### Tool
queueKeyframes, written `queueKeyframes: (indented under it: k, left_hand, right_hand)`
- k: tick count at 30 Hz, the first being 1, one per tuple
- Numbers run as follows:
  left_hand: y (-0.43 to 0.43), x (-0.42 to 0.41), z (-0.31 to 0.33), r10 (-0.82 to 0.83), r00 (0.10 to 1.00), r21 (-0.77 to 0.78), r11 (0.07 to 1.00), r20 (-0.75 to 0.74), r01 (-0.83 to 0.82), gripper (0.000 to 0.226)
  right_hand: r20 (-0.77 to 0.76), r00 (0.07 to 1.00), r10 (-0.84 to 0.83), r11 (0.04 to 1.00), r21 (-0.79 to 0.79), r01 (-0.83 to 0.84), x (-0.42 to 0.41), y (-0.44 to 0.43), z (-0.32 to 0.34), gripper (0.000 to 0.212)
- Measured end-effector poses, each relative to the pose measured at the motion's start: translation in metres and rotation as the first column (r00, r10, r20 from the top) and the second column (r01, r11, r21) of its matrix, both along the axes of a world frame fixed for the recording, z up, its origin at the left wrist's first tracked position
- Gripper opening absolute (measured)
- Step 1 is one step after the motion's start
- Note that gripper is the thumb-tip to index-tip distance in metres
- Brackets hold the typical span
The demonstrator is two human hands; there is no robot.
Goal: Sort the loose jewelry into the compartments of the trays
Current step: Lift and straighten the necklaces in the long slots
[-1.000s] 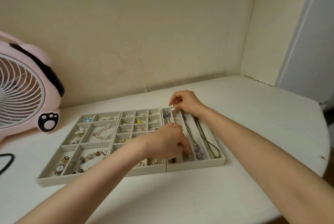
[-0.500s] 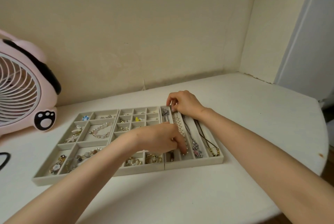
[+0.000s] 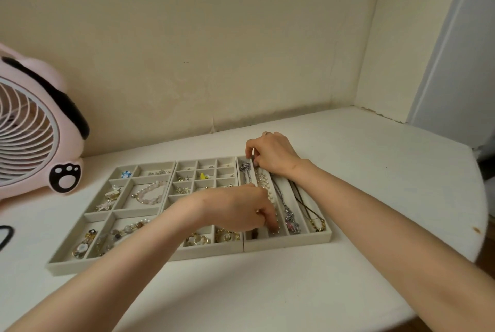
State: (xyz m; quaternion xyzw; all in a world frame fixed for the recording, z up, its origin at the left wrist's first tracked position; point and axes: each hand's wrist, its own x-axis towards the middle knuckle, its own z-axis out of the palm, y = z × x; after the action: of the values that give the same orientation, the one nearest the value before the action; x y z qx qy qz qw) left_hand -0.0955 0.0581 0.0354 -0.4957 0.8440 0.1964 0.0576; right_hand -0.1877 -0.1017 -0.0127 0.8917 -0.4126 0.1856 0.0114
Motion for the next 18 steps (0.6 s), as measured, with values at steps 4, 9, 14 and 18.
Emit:
queueKeyframes:
  k: [4,9,14,18]
  left_hand:
    - [-0.007,0.003,-0.003,0.045,0.996,-0.038,0.998,-0.083,-0.048,0.034]
    - [-0.011,0.005,-0.012,0.074,0.982,-0.084,0.992,-0.174,-0.09,0.024]
    - [-0.021,0.008,-0.014,0.111,0.971,-0.127,0.982,-0.214,-0.14,0.026]
    - [-0.033,0.008,-0.013,0.173,0.955,-0.179,0.959,-0.242,-0.219,0.025]
  right_hand:
    - [0.005,1.0,-0.018,1.0,-0.014,0.018,-0.004,0.0,0.006,0.019]
    - [0.147,0.975,-0.166,0.976,0.164,0.141,-0.023,-0.004,0.023,0.012]
    - [-0.039,0.983,-0.177,0.916,0.359,0.179,-0.036,-0.003,0.03,0.01]
    - [-0.068,0.983,-0.172,0.901,0.392,0.185,-0.033,0.004,0.023,0.013]
